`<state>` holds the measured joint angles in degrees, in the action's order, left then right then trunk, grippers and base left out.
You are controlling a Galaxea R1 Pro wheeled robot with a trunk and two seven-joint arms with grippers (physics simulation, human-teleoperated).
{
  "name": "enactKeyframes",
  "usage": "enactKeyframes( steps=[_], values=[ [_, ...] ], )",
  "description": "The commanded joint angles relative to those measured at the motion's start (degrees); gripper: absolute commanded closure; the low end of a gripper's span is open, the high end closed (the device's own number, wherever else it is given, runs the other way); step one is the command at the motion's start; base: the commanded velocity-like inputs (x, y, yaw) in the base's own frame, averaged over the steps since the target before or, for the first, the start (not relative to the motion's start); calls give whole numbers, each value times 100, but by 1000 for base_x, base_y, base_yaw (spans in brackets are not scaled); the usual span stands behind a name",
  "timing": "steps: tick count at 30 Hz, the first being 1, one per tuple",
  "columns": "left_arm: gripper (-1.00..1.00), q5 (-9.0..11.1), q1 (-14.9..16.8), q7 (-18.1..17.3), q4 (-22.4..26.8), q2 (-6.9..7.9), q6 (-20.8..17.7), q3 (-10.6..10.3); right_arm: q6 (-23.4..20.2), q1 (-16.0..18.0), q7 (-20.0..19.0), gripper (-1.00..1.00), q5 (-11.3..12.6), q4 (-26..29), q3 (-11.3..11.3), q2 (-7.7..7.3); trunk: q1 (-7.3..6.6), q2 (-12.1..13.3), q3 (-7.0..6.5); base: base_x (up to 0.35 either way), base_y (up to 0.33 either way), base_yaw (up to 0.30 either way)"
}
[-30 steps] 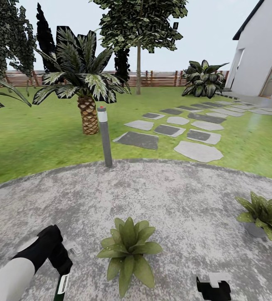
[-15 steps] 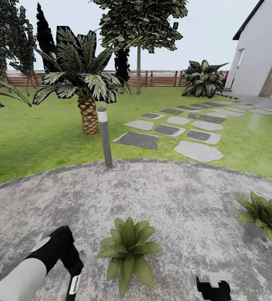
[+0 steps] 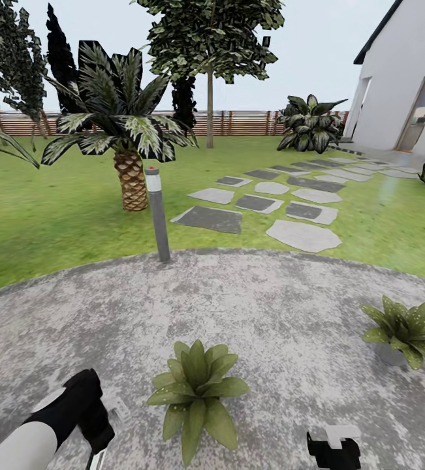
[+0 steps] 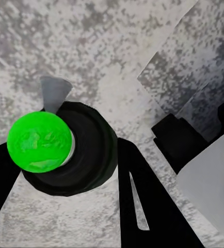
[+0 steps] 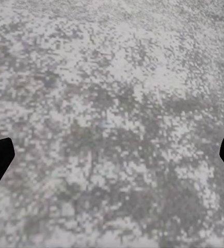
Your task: Pick up the pesticide atomizer in the garden and spray insectifuge to fully cover both potted plants in the garden.
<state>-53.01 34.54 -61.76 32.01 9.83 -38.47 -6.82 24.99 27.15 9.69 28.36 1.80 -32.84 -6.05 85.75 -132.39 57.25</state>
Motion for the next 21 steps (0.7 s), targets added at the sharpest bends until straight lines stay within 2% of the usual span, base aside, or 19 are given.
enactKeyframes(
  steps=[1,3,5,8,10,12,21],
  values=[
    [100,-27,1,-34,13,-75,-37,-27,6,1,25,-100,33,5,-51,-1,-1,-2,5,0,0,-5],
    [100,-40,1,-37,15,-210,-38,-27,6,1,25,-100,30,4,-50,-1,-1,-2,5,0,0,-2],
    [100,-46,1,-32,15,-258,-38,-35,6,0,25,-100,29,-2,-51,-1,-1,-2,5,0,0,0],
    [100,-44,-3,-30,4,-169,-31,-23,6,0,25,-100,29,-4,-53,-1,-1,-2,5,0,0,0],
    [100,-13,-6,-29,5,45,-24,-12,5,1,25,-100,29,-4,-53,-1,-1,-2,5,0,0,0],
    [100,8,-5,-29,6,133,-21,-6,6,0,25,-100,29,-4,-52,-1,-1,-2,5,0,0,0],
    [100,-27,0,-22,35,55,-34,-18,6,1,25,-100,32,-2,-49,-1,-1,-2,5,-3,0,0]
  ],
)
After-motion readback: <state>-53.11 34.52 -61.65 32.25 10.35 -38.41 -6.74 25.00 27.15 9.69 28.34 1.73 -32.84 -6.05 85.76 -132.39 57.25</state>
